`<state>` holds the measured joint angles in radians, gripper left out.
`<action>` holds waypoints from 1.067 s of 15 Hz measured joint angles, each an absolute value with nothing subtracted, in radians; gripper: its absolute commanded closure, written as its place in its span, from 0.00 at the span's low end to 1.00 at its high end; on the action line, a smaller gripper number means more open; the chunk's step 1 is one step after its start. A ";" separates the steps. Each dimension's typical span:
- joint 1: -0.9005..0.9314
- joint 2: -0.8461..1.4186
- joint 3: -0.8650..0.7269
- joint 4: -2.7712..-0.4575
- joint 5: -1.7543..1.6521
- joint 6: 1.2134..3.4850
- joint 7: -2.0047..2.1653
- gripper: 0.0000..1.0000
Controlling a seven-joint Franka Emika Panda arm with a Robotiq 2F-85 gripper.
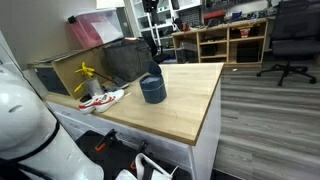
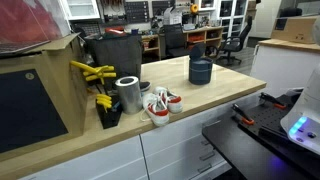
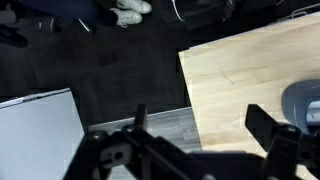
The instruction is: Close the dark grey container.
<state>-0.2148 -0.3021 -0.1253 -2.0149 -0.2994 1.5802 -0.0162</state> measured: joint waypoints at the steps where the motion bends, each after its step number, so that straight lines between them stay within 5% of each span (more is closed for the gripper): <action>1: -0.215 -0.302 -0.125 -2.015 -0.299 1.580 -0.016 0.00; 16: -0.157 -0.185 -0.067 -1.931 -0.286 1.494 0.259 0.00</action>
